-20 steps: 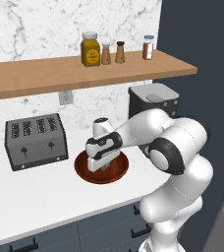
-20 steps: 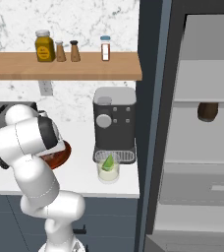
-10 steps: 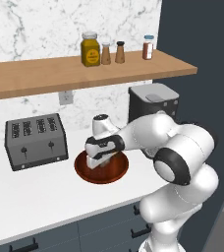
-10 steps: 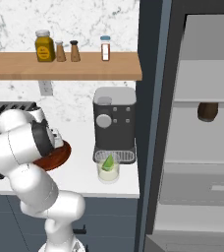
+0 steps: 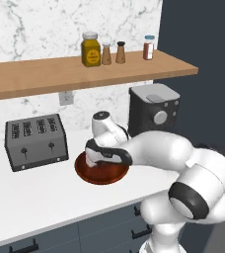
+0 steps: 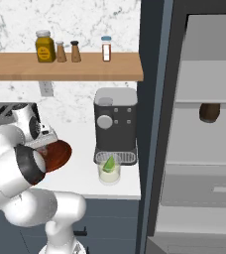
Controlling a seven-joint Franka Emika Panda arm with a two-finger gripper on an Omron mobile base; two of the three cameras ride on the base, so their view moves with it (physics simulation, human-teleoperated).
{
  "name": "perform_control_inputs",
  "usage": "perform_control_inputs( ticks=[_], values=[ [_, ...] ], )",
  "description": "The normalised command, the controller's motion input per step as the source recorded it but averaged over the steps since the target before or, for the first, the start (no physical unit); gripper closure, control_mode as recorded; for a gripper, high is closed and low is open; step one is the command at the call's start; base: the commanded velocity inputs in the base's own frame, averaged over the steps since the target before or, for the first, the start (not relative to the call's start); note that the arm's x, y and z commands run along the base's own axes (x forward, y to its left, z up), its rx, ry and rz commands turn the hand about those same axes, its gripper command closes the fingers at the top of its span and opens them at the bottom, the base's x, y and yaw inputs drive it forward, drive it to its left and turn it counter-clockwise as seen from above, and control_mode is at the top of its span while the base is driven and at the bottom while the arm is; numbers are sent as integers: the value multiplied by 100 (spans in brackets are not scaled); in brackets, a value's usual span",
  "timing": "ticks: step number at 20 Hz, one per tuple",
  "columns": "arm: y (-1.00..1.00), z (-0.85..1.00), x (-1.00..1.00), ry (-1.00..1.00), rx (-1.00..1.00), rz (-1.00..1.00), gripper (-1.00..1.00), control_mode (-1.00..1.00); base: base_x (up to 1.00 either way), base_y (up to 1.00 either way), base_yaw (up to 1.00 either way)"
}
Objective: Grab a lemon wedge from the fridge and one ice cube from the ice bowl, and put them in the glass of lemonade.
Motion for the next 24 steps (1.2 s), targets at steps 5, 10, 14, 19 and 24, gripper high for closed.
perform_control_inputs(
  ticks=[5, 10, 14, 19, 24],
  values=[
    [-50, 91, -51, -2, 3, -4, 100, -100, 0, 0, 0],
    [-81, 95, -37, 0, 2, -10, 100, -100, 0, 0, 0],
    [-100, 68, -24, 4, 1, -19, 100, -100, 0, 0, 0],
    [-100, 22, 0, 7, 0, -30, 100, -100, 0, 0, 0],
    [-89, 5, 0, 4, 0, -33, 100, -100, 0, 0, 0]
  ],
)
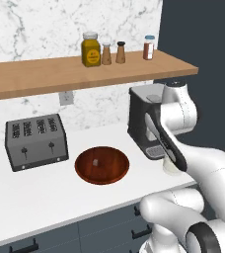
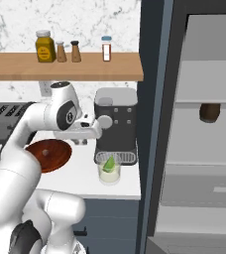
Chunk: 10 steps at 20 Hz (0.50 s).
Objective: Grab a lemon wedge from the fridge and one ice cube from the ice bowl, and put them in the glass of lemonade.
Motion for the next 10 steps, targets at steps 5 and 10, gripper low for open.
perform_control_inputs(
  ticks=[5, 10],
  values=[
    [-51, -7, 0, 0, 1, -20, 100, -100, 0, 0, 0],
    [-22, -24, -1, -4, 2, -16, 100, -100, 0, 0, 0]
  ],
)
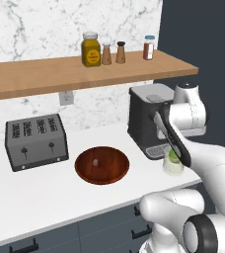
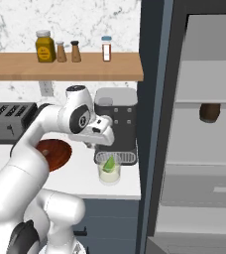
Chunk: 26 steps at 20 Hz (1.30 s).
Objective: Grab a lemon wedge from the fridge and one ice cube from the ice bowl, and put them in the glass of lemonade.
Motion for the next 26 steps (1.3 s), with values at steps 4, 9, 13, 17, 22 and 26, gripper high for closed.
perform_control_inputs(
  ticks=[4, 9, 13, 17, 22, 26],
  values=[
    [-5, -7, 1, -6, 1, -14, 100, -100, 0, 0, 0],
    [-7, -12, 11, -15, 0, -7, 100, -100, 0, 0, 0],
    [-6, 0, 1, -15, 0, -5, 100, -100, 0, 0, 0],
    [-1, 0, 0, -12, 0, -2, 100, -100, 0, 0, 0],
    [0, 0, 0, -10, 0, 0, 100, -100, 0, 0, 0],
    [0, 0, -6, -9, 0, 0, 100, -100, 0, 0, 0]
  ],
)
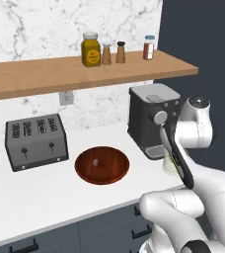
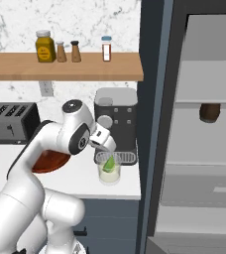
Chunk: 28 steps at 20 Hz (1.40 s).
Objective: Grab a lemon wedge from the fridge and one ice cube from the ice bowl, and put them in the glass of lemonade.
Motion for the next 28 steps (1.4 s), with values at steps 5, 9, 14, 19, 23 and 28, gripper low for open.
perform_control_inputs(
  ticks=[5, 9, 14, 19, 23, 28],
  values=[
    [0, -1, 2, 0, 0, 0, 100, -100, 0, 0, 0],
    [0, -15, 10, 0, 0, 0, 100, -100, 0, 0, 0],
    [0, -1, 2, 0, 0, 0, 100, -100, 0, 0, 0],
    [0, 0, 10, 10, 0, 0, 100, -100, 0, 0, 0],
    [-2, 0, 26, 17, 0, 0, 100, -100, 0, 0, 0],
    [-4, 0, 17, 6, 0, 0, 100, -100, 0, 0, 0]
  ],
)
